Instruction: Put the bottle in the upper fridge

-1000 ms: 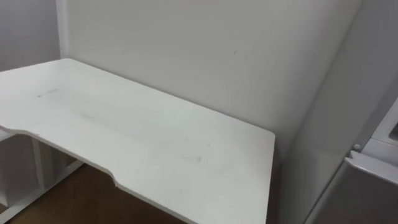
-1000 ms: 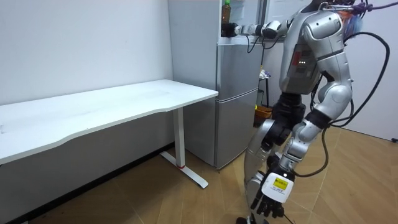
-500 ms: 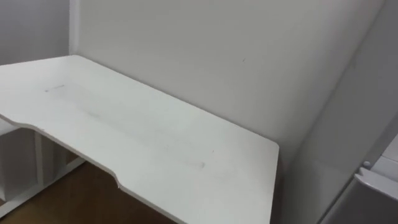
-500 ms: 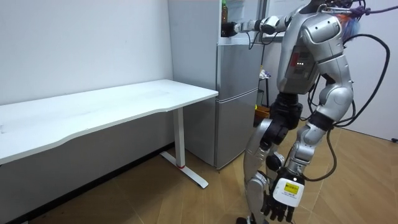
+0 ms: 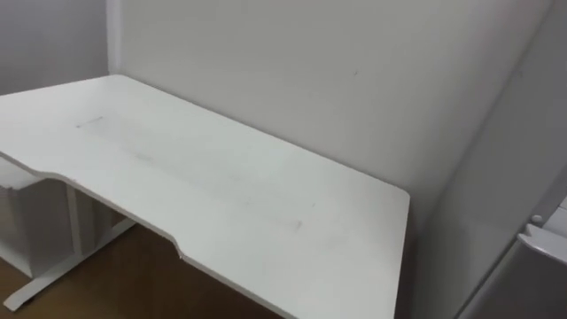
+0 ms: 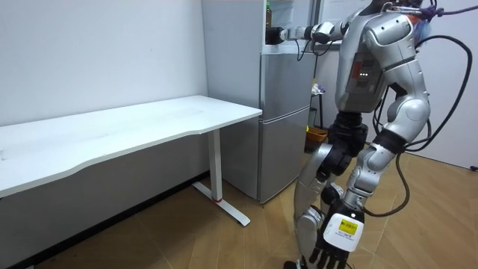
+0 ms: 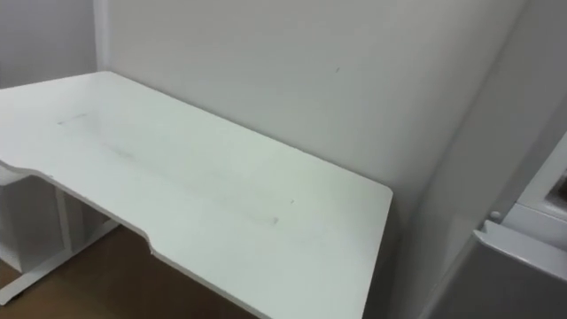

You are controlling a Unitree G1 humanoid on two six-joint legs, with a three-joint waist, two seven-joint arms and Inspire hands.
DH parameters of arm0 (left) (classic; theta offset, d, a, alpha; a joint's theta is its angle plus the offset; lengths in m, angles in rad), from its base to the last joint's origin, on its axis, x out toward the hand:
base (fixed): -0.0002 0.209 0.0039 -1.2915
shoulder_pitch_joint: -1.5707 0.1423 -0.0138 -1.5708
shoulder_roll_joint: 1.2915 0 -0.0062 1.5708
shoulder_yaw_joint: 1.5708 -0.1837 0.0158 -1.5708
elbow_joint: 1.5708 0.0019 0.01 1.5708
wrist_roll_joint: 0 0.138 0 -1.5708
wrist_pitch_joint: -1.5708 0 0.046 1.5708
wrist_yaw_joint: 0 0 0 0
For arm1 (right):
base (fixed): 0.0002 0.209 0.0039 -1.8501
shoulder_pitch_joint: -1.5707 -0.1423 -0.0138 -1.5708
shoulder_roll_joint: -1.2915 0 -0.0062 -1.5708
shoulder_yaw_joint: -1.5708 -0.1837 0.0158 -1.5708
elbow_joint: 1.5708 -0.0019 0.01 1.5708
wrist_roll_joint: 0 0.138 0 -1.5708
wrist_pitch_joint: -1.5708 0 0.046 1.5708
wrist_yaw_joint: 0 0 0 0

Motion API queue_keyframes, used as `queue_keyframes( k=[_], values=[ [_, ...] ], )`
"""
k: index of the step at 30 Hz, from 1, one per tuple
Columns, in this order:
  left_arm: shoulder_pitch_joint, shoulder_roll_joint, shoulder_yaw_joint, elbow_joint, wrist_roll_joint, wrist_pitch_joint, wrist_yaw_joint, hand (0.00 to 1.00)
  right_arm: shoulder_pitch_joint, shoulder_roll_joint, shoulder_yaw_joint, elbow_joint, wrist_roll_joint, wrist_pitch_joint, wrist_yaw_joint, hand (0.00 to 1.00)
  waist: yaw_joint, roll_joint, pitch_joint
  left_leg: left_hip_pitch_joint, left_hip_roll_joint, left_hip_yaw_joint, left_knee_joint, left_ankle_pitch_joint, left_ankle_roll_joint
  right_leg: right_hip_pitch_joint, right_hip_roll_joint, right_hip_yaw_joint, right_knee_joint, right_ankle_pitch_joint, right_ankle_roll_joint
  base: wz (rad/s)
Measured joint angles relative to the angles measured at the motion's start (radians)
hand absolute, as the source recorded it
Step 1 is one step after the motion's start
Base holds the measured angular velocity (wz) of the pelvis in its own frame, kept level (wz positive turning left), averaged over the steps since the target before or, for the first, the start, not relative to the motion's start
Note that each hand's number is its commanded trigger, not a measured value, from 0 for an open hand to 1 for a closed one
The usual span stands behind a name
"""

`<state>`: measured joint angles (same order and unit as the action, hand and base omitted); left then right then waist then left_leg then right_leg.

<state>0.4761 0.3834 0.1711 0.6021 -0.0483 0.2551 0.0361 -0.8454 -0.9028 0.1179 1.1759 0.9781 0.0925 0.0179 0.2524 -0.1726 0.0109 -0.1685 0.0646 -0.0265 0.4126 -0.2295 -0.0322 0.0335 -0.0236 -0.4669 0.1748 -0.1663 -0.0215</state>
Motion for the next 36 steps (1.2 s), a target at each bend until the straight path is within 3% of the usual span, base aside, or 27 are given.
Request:
queue_keyframes(
  k=[14,22,30,36],
  values=[
    [-0.006,0.003,0.0,-0.021,0.001,0.001,0.004,0.0,0.004,-0.005,-0.009,0.002,-0.001,-0.005,-0.012,0.0,0.0,0.004,-0.0024,0.005,-0.001,0.003,-0.002,0.0,0.001,0.001,0.0,0.016,0.001,0.002,0.001,0.0],
    [-0.027,0.003,0.0,0.045,0.014,-0.003,0.001,0.0,0.012,-0.007,-0.016,-0.014,-0.037,-0.005,0.021,0.0,-0.007,0.01,-0.0064,0.01,-0.004,0.011,-0.003,0.0,0.004,0.001,-0.003,0.025,0.003,0.003,0.004,-0.02],
    [-0.015,0.0,0.002,0.055,0.065,-0.017,-0.006,0.0,0.051,-0.007,-0.055,-0.071,-0.087,-0.006,0.071,0.0,-0.02,0.035,-0.0184,0.058,-0.008,0.021,-0.029,-0.001,0.008,0.041,-0.008,0.027,-0.004,0.003,0.011,0.0],
    [-0.013,-0.005,0.019,0.039,0.085,-0.024,-0.007,0.0,0.093,-0.006,-0.063,-0.133,-0.086,-0.004,0.072,0.0,-0.033,0.039,-0.0196,0.099,-0.01,0.033,-0.061,0.002,0.007,0.072,-0.013,0.026,-0.009,-0.003,0.016,-0.01]
  ],
)
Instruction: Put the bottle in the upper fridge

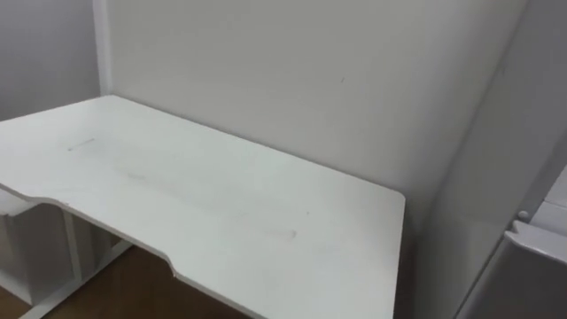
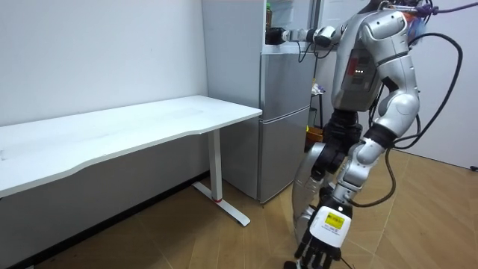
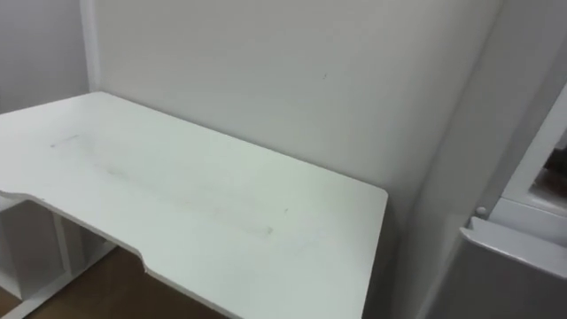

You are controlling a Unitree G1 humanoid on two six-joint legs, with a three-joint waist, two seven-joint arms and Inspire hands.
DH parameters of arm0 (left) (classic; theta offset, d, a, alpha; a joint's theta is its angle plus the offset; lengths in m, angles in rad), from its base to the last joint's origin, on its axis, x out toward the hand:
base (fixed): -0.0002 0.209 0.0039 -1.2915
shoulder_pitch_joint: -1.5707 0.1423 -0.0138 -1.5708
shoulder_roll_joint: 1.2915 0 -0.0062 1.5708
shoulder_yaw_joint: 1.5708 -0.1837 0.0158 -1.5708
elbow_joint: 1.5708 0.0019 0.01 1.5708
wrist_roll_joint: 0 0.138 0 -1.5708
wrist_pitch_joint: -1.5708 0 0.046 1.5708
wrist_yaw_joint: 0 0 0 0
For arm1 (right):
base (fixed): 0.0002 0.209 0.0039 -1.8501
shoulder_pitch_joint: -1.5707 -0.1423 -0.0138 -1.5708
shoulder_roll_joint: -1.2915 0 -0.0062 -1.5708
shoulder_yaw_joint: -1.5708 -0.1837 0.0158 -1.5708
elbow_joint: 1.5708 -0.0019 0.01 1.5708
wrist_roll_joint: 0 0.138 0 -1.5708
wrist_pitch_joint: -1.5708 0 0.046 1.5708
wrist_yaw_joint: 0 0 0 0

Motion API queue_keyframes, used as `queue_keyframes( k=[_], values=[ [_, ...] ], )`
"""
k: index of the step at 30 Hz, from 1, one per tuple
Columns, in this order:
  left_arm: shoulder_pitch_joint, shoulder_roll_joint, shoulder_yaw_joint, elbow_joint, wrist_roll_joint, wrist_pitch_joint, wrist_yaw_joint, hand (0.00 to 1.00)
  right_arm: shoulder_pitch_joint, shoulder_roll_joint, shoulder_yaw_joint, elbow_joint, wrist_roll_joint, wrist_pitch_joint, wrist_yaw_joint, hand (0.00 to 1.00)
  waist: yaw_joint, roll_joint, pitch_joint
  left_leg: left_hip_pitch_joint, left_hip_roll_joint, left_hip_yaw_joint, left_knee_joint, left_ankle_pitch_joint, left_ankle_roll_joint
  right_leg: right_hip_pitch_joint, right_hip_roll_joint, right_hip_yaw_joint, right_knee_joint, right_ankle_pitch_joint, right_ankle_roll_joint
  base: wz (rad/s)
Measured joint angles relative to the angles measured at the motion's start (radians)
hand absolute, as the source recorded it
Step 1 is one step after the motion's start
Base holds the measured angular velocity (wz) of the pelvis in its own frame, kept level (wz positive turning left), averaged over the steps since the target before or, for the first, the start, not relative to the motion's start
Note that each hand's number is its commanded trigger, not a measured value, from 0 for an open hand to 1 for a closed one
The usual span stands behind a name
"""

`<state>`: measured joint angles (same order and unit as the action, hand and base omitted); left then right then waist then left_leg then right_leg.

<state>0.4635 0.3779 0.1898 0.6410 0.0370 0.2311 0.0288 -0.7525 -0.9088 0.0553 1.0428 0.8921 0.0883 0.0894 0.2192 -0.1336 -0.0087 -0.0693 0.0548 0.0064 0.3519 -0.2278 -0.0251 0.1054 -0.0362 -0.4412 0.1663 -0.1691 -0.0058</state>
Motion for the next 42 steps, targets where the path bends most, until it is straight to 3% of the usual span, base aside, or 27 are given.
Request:
queue_keyframes(
  k=[4,8,11,32,42],
  values=[
    [0.014,-0.004,0.004,-0.007,-0.007,-0.014,0.0,0.0,0.047,0.002,-0.001,-0.087,-0.002,-0.001,-0.011,0.0,-0.022,-0.007,-0.0022,0.014,-0.002,0.005,-0.017,0.002,0.0,0.004,-0.004,0.001,0.0,-0.003,0.002,-0.02],
    [0.019,-0.009,0.004,-0.014,-0.006,-0.029,0.0,0.0,0.112,0.003,-0.002,-0.176,-0.008,-0.01,-0.025,0.0,-0.032,-0.022,0.0029,0.028,0.0,0.016,-0.033,0.002,0.0,0.013,-0.004,0.002,0.002,-0.003,0.003,-0.03],
    [0.019,-0.019,0.003,-0.014,-0.006,-0.039,0.0,0.0,0.14,0.004,-0.002,-0.222,-0.07,-0.013,-0.028,0.0,-0.044,-0.026,0.0021,0.03,0.001,0.018,-0.039,0.001,0.0,0.013,-0.004,0.003,0.004,-0.003,0.004,-0.01],
    [0.021,-0.024,0.003,-0.013,-0.006,-0.046,0.008,0.0,0.203,0.02,-0.012,-0.331,-0.2,-0.057,-0.119,0.0,-0.054,-0.016,0.0045,0.046,0.002,0.036,-0.05,0.001,0.001,0.016,-0.006,0.017,0.003,-0.002,0.006,-0.02],
    [0.022,-0.075,0.002,0.012,-0.009,-0.055,0.039,0.0,0.304,0.066,-0.077,-0.446,-0.274,-0.078,-0.24,0.0,-0.06,-0.017,0.0042,0.055,0.002,0.039,-0.051,0.001,0.001,0.024,-0.006,0.018,0.004,-0.002,0.006,0.0]
  ],
)
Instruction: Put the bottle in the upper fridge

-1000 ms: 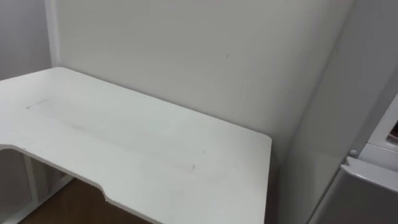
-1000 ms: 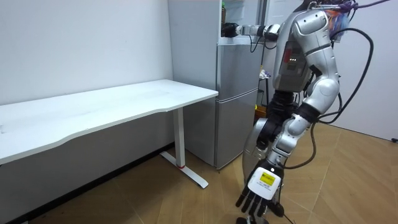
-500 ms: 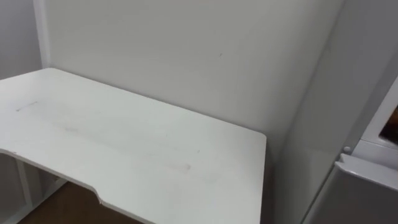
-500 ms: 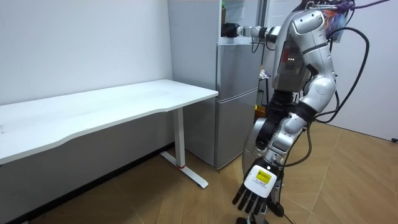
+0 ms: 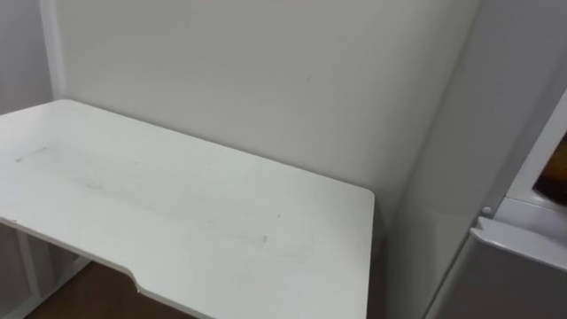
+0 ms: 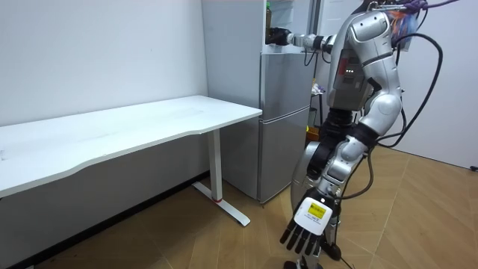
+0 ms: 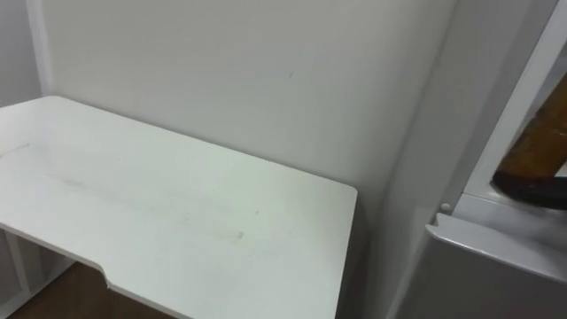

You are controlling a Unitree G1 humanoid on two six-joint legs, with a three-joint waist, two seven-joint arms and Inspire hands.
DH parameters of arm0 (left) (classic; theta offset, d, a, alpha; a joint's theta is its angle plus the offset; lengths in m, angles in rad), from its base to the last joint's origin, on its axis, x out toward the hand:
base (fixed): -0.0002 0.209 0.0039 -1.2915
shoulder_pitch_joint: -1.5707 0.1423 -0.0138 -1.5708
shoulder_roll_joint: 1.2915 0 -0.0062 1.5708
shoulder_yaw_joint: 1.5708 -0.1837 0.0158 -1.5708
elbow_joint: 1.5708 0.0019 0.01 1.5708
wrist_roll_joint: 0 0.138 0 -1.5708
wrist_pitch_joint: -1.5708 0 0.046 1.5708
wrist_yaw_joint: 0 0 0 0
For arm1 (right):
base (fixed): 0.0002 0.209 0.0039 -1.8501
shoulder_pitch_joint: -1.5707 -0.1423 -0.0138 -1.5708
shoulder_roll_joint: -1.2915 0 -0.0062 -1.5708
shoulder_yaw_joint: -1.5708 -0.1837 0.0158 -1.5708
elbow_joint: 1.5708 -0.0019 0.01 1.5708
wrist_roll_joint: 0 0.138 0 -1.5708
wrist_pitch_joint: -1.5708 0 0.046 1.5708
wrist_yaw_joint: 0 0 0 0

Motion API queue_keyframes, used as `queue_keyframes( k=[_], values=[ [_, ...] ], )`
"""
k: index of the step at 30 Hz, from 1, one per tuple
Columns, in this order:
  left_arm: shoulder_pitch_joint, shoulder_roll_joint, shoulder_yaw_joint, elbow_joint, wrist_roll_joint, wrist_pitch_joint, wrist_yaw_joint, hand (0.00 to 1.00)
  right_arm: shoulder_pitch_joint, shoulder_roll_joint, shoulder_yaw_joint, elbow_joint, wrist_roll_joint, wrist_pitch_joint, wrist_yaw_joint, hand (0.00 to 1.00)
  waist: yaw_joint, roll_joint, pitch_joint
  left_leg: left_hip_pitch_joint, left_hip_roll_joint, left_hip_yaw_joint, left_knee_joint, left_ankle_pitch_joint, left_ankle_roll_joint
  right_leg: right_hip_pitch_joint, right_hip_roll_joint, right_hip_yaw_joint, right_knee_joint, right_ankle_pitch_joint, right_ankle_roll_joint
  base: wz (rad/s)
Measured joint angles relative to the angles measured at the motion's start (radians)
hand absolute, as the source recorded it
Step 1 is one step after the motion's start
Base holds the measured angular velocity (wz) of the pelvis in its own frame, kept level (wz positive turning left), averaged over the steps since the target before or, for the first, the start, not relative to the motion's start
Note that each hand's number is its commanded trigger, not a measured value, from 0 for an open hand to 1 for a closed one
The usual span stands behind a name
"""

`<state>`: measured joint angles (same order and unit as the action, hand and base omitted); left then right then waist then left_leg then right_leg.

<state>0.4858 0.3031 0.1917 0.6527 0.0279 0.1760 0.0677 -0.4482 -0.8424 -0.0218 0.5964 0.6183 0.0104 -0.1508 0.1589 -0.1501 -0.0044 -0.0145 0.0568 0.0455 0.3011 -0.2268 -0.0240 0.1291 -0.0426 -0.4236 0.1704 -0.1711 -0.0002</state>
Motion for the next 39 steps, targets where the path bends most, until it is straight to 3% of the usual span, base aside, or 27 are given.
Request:
queue_keyframes(
  k=[11,17,22,26,31,34,36,39],
  values=[
    [0.013,-0.015,-0.001,0.0,-0.007,0.0,0.022,0.0,0.077,0.036,-0.054,-0.127,-0.026,0.004,-0.1,0.0,-0.037,0.014,-0.0026,-0.006,0.0,0.017,0.002,-0.002,0.003,-0.013,-0.004,0.016,0.004,0.0,0.0,-0.04],
    [0.014,-0.036,0.0,-0.005,-0.026,-0.014,0.04,0.0,0.142,0.08,-0.116,-0.254,-0.046,0.003,-0.198,0.0,-0.059,0.046,-0.003,0.011,0.0,0.052,-0.022,0.003,0.008,-0.029,-0.011,0.045,0.018,-0.001,0.002,-0.17],
    [0.015,-0.053,-0.004,-0.007,-0.038,-0.022,0.052,0.0,0.212,0.133,-0.134,-0.376,-0.11,0.003,-0.292,0.0,-0.099,0.051,-0.0003,0.03,0.001,0.075,-0.04,0.004,0.007,-0.029,-0.01,0.067,0.018,-0.001,0.002,-0.14],
    [0.016,-0.061,-0.02,-0.002,-0.037,-0.034,0.057,0.0,0.306,0.163,-0.168,-0.467,-0.131,0.003,-0.339,0.0,-0.11,0.061,0.0017,0.057,0.0,0.096,-0.065,0.005,0.006,-0.026,-0.009,0.091,0.017,-0.001,0.003,-0.2],
    [0.01,-0.084,-0.02,0.022,-0.036,-0.041,0.057,0.0,0.427,0.264,-0.198,-0.648,-0.164,-0.001,-0.37,0.0,-0.127,0.086,0.002,0.09,0.0,0.13,-0.096,0.007,0.005,-0.024,-0.006,0.125,0.017,-0.003,0.006,-0.21],
    [0.009,-0.102,-0.02,0.037,-0.037,-0.079,0.055,0.0,0.498,0.31,-0.201,-0.734,-0.198,-0.033,-0.371,0.0,-0.127,0.095,0.0059,0.108,0.001,0.152,-0.105,0.007,0.005,-0.025,-0.005,0.148,0.018,-0.004,0.007,-0.22],
    [0.01,-0.104,-0.019,0.042,-0.035,-0.116,0.058,0.0,0.546,0.365,-0.225,-0.771,-0.239,-0.065,-0.381,0.0,-0.132,0.095,0.0051,0.11,0.001,0.158,-0.113,0.007,0.004,-0.031,-0.003,0.157,0.017,-0.004,0.008,-0.1],
    [0.005,-0.105,-0.029,0.089,-0.033,-0.146,0.063,0.0,0.601,0.421,-0.232,-0.779,-0.323,-0.109,-0.419,0.0,-0.142,0.1,0.0027,0.113,0.001,0.161,-0.112,0.006,0.004,-0.031,-0.002,0.162,0.018,-0.004,0.008,-0.05]
  ],
)
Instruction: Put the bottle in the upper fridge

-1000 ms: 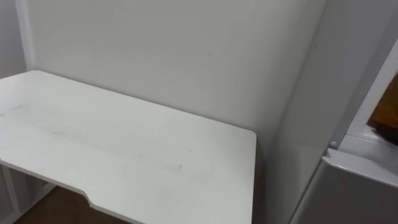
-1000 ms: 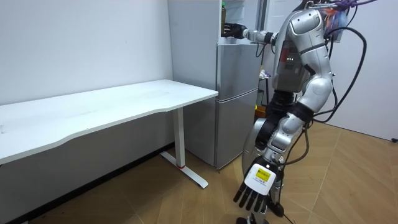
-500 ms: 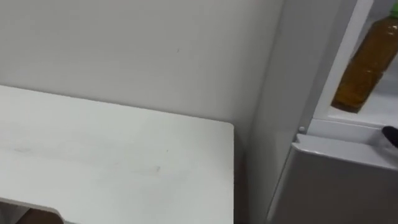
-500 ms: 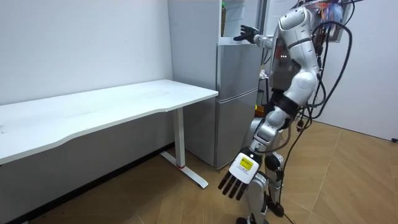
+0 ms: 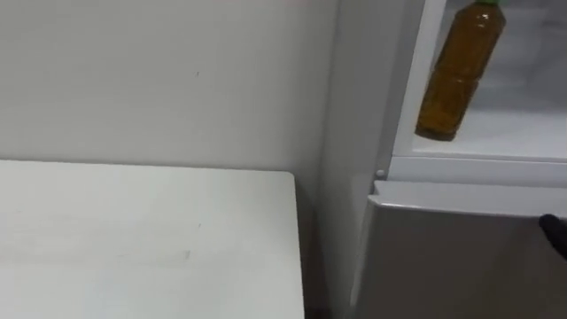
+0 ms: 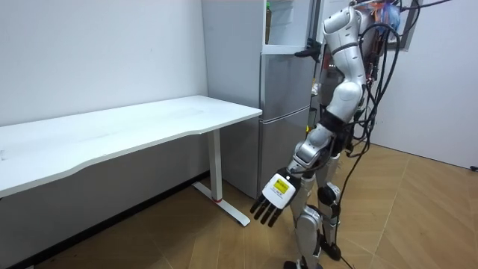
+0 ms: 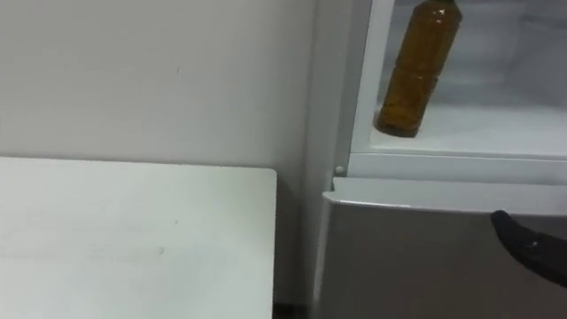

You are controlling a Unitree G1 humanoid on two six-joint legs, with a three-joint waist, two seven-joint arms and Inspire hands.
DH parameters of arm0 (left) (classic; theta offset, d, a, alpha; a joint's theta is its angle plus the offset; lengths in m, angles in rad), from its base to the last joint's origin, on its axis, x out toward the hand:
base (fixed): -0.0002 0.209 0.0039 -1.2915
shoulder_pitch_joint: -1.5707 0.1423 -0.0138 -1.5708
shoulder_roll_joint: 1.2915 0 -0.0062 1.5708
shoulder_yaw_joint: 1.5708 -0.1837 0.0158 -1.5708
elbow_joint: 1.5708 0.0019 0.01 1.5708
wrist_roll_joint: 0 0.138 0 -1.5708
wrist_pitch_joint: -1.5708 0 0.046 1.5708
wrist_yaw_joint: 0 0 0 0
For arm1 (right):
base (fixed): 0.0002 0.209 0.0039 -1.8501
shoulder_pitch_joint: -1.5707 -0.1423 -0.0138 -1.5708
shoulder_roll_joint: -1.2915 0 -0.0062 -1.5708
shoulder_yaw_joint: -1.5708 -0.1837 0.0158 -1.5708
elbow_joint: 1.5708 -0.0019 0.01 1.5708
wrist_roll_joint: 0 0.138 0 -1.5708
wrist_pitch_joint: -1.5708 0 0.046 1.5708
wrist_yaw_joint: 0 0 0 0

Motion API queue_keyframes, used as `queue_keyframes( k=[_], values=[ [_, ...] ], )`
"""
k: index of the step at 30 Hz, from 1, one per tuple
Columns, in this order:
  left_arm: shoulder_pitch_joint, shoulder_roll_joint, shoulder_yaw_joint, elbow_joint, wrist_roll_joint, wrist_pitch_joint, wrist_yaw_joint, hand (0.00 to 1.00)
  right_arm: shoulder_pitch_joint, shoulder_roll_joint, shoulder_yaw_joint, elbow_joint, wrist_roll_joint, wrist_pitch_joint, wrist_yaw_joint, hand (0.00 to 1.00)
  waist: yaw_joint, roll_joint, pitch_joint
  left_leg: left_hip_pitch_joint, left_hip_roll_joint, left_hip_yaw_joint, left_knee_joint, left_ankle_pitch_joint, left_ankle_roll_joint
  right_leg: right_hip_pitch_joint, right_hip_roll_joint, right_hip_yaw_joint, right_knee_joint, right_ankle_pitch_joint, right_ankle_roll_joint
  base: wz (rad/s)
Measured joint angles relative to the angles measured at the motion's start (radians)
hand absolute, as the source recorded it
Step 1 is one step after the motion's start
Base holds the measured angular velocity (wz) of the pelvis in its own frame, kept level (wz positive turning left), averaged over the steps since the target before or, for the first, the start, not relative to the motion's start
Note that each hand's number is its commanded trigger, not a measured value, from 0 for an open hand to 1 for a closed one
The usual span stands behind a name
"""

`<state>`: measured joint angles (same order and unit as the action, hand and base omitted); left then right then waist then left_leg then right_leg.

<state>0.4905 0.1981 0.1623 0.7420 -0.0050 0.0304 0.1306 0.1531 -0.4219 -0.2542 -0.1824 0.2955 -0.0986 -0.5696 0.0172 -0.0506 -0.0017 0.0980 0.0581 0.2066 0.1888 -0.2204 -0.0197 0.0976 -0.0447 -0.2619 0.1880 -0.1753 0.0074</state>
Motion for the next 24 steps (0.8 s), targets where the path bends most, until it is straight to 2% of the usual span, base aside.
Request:
queue_keyframes(
  k=[3,6,8,10,11,13,14,16,20,22,24],
  values=[
    [-0.01,-0.002,-0.021,0.044,0.001,-0.006,0.013,0.0,0.029,0.047,0.0,0.0,-0.033,-0.025,-0.03,0.0,-0.012,0.006,0.0021,0.001,0.0,0.01,0.0,0.0,0.0,-0.006,0.001,0.011,0.0,0.0,0.0,-0.08],
    [-0.014,-0.002,-0.021,0.054,0.002,-0.017,0.013,0.0,0.058,0.068,-0.006,0.0,-0.033,-0.045,-0.033,0.0,-0.024,0.01,0.003,-0.001,0.0,0.01,-0.001,0.0,0.0,-0.011,0.0,0.012,0.001,0.0,0.0,-0.02],
    [-0.021,-0.002,-0.021,0.071,0.005,-0.037,0.009,0.0,0.09,0.08,-0.007,0.0,-0.034,-0.076,-0.041,0.0,-0.039,0.019,0.003,0.0,0.0,0.011,-0.001,0.0,0.0,-0.011,0.001,0.013,0.002,0.0,0.0,0.0],
    [-0.03,-0.004,-0.021,0.076,0.01,-0.041,0.008,0.0,0.126,0.089,-0.007,0.004,-0.034,-0.1,-0.062,0.0,-0.042,0.023,0.002,0.0,0.0,0.012,0.0,0.0,0.0,-0.013,0.001,0.015,0.004,0.0,0.001,0.0],
    [-0.036,-0.006,-0.021,0.077,0.01,-0.046,0.009,0.0,0.147,0.102,-0.008,0.012,-0.034,-0.111,-0.07,0.0,-0.046,0.031,0.004,0.0,0.0,0.012,0.0,-0.001,0.0,-0.013,0.001,0.016,0.003,-0.001,0.001,-0.04],
    [-0.051,-0.01,-0.027,0.091,0.01,-0.051,0.01,0.0,0.165,0.124,-0.007,0.023,-0.033,-0.114,-0.09,0.0,-0.046,0.035,0.0038,-0.001,0.0,0.015,0.0,-0.001,0.0,-0.015,0.0,0.02,0.003,-0.001,0.001,-0.06],
    [-0.06,-0.01,-0.04,0.105,0.01,-0.059,0.012,0.0,0.169,0.131,-0.006,0.042,-0.032,-0.122,-0.102,0.0,-0.048,0.04,0.0073,0.0,-0.001,0.018,0.0,-0.001,0.001,-0.015,0.0,0.026,0.003,-0.002,0.002,-0.06],
    [-0.067,-0.01,-0.051,0.109,0.009,-0.066,0.013,0.0,0.172,0.141,-0.006,0.085,-0.024,-0.131,-0.116,0.0,-0.053,0.045,0.0037,0.004,-0.002,0.019,0.0,-0.001,0.001,-0.011,0.0,0.031,0.0,-0.003,0.003,-0.04],
    [-0.075,-0.015,-0.05,0.102,0.009,-0.083,0.019,0.0,0.185,0.176,-0.005,0.199,-0.024,-0.133,-0.145,0.0,-0.067,0.06,0.0036,0.02,-0.002,0.029,-0.005,-0.001,0.001,-0.011,0.001,0.039,0.001,-0.005,0.005,-0.06],
    [-0.072,-0.017,-0.052,0.102,0.006,-0.097,0.019,0.0,0.195,0.192,-0.004,0.225,-0.01,-0.136,-0.163,0.0,-0.075,0.063,0.0027,0.019,-0.002,0.03,-0.007,-0.001,0.001,-0.012,0.001,0.04,0.0,-0.006,0.005,-0.03],
    [-0.074,-0.017,-0.069,0.097,-0.016,-0.123,0.023,0.0,0.222,0.192,-0.002,0.249,0.067,-0.152,-0.183,0.0,-0.08,0.062,0.0022,0.02,-0.003,0.031,-0.007,-0.001,0.001,-0.014,0.0,0.041,0.005,-0.011,0.006,0.0]
  ],
)
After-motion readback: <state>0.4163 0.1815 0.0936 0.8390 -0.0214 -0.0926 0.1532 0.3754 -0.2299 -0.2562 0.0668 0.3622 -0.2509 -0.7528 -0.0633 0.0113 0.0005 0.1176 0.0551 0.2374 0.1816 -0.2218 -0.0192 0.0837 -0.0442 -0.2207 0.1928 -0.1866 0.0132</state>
